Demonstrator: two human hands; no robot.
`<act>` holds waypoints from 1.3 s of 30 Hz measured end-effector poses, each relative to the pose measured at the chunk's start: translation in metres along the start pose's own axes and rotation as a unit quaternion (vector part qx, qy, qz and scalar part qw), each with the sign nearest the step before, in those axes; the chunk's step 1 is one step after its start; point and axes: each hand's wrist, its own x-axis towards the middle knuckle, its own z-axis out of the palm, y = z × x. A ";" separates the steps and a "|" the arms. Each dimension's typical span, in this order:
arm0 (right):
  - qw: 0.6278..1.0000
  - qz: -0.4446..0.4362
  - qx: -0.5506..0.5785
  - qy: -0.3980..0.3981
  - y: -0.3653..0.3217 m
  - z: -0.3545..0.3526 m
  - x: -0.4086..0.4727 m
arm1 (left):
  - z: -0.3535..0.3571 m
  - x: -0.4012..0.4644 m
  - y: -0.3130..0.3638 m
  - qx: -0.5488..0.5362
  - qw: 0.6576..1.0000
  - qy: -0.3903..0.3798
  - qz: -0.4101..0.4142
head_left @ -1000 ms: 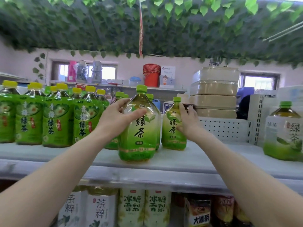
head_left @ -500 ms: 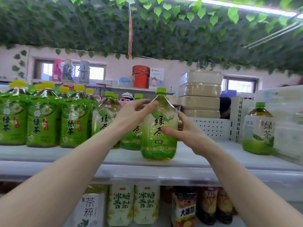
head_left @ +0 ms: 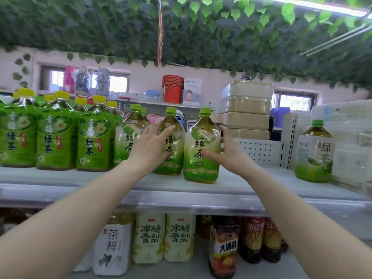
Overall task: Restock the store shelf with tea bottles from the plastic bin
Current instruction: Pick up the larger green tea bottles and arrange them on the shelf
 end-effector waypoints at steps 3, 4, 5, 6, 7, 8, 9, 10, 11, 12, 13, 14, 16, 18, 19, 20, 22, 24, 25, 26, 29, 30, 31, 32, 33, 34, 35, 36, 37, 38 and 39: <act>0.968 -0.113 -0.220 0.049 -0.012 0.004 -0.006 | 0.002 0.003 -0.002 0.007 1.000 0.006 0.001; 0.954 -0.140 -0.263 0.037 -0.014 0.006 -0.007 | 0.004 0.005 -0.003 0.010 1.000 0.005 0.000; 0.944 -0.147 -0.294 0.015 -0.013 0.008 -0.007 | 0.006 0.007 -0.003 0.012 1.000 0.002 0.001; 0.939 -0.142 -0.313 -0.004 -0.010 0.010 -0.005 | 0.008 0.009 -0.002 0.013 1.000 -0.001 0.004; 0.936 -0.133 -0.325 -0.016 -0.007 0.012 -0.003 | 0.011 0.011 -0.001 0.014 1.000 -0.006 0.007; 0.935 -0.127 -0.332 -0.021 -0.005 0.013 0.000 | 0.013 0.012 -0.001 0.016 1.000 -0.010 0.010; 0.933 -0.123 -0.337 -0.022 -0.003 0.013 0.002 | 0.015 0.013 0.000 0.021 1.000 -0.011 0.011; 0.932 -0.118 -0.341 -0.021 -0.001 0.014 0.005 | 0.017 0.013 0.000 0.026 1.000 -0.011 0.012; 0.931 -0.114 -0.346 -0.021 0.001 0.015 0.008 | 0.017 0.012 0.000 0.028 0.999 -0.010 0.012; 0.930 -0.113 -0.350 -0.019 0.002 0.015 0.010 | 0.018 0.012 0.000 0.030 0.999 -0.007 0.012; 0.929 -0.112 -0.352 -0.017 0.004 0.016 0.012 | 0.019 0.011 -0.001 0.032 0.999 -0.004 0.013; 0.929 -0.112 -0.352 -0.016 0.006 0.016 0.014 | 0.020 0.010 -0.001 0.036 0.999 -0.001 0.013; 0.927 -0.114 -0.356 -0.016 0.008 0.017 0.018 | 0.022 0.009 0.000 0.039 0.999 0.007 0.010; 0.926 -0.112 -0.359 -0.013 0.009 0.020 0.023 | 0.023 0.008 0.002 0.039 0.999 0.013 0.007; 0.926 -0.110 -0.360 -0.012 0.010 0.022 0.025 | 0.024 0.009 0.002 0.040 0.999 0.016 0.005; 0.926 -0.108 -0.363 -0.012 0.011 0.024 0.027 | 0.024 0.009 0.003 0.042 0.999 0.018 0.003; 0.922 -0.109 -0.372 -0.010 0.013 0.028 0.032 | 0.025 0.010 0.004 0.052 0.998 0.018 -0.003; 0.921 -0.107 -0.375 -0.011 0.017 0.031 0.036 | 0.026 0.010 0.005 0.065 0.998 0.017 -0.007; 0.921 -0.105 -0.374 -0.012 0.018 0.032 0.038 | 0.026 0.010 0.006 0.069 0.997 0.017 -0.008; 0.922 -0.104 -0.373 -0.014 0.019 0.033 0.040 | 0.026 0.011 0.006 0.072 0.997 0.016 -0.010; 0.922 -0.106 -0.372 -0.014 0.023 0.033 0.044 | 0.027 0.010 0.005 0.079 0.997 0.017 -0.015; 0.922 -0.107 -0.372 -0.014 0.024 0.032 0.044 | 0.027 0.009 0.005 0.079 0.997 0.018 -0.014; 0.921 -0.108 -0.373 -0.015 0.025 0.032 0.044 | 0.028 0.009 0.005 0.078 0.997 0.018 -0.013; 0.920 -0.111 -0.374 -0.016 0.026 0.031 0.044 | 0.027 0.008 0.005 0.075 0.997 0.018 -0.013; 0.920 -0.115 -0.375 -0.017 0.026 0.031 0.044 | 0.027 0.008 0.005 0.073 0.997 0.015 -0.014; 0.918 -0.117 -0.377 -0.019 0.026 0.029 0.043 | 0.025 0.007 0.006 0.072 0.997 0.010 -0.016; 0.916 -0.119 -0.382 -0.021 0.025 0.028 0.041 | 0.024 0.007 0.007 0.072 0.997 0.003 -0.018; 0.913 -0.120 -0.389 -0.023 0.023 0.025 0.040 | 0.022 0.006 0.007 0.071 0.997 -0.005 -0.020; 0.910 -0.120 -0.397 -0.024 0.021 0.023 0.038 | 0.019 0.005 0.008 0.068 0.997 -0.013 -0.022; 0.907 -0.121 -0.403 -0.024 0.019 0.019 0.035 | 0.015 0.003 0.009 0.065 0.997 -0.021 -0.024; 0.904 -0.125 -0.408 -0.024 0.017 0.016 0.031 | 0.011 0.000 0.010 0.060 0.997 -0.028 -0.026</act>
